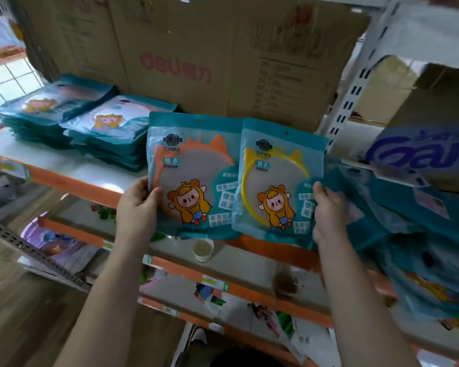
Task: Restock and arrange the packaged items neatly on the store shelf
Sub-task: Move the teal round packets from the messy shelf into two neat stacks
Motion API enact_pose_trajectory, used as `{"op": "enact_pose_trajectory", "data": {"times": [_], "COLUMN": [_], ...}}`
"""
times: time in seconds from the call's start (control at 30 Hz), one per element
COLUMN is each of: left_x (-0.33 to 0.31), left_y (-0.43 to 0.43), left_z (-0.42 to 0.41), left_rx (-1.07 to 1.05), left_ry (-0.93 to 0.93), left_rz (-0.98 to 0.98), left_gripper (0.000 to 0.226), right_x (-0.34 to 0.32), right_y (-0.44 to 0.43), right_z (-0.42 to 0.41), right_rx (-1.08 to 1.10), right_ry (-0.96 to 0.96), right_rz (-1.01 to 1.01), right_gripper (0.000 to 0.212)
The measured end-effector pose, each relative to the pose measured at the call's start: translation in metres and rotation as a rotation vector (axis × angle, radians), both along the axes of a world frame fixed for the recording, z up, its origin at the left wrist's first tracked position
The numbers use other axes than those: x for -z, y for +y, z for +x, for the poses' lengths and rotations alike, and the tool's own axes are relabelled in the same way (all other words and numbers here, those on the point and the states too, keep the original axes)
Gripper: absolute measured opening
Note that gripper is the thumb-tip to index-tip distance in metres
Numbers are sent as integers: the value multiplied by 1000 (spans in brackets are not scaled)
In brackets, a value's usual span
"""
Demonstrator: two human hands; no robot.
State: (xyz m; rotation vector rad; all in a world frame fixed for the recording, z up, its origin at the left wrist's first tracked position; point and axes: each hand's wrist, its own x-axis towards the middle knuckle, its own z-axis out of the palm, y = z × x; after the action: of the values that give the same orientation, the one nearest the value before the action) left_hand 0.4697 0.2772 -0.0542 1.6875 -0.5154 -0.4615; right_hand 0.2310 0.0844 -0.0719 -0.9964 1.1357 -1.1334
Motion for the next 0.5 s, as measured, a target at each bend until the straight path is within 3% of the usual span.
{"op": "enact_pose_trajectory", "data": {"times": [0.5], "left_x": [-33], "left_y": [-44], "left_z": [187], "left_rx": [-61], "left_ry": [-128], "left_rz": [-98], "left_gripper": [20], "right_x": [-12], "right_y": [-58], "right_z": [199], "right_rx": [-159], "right_ry": [-34], "right_rz": [72], "right_gripper": [16]}}
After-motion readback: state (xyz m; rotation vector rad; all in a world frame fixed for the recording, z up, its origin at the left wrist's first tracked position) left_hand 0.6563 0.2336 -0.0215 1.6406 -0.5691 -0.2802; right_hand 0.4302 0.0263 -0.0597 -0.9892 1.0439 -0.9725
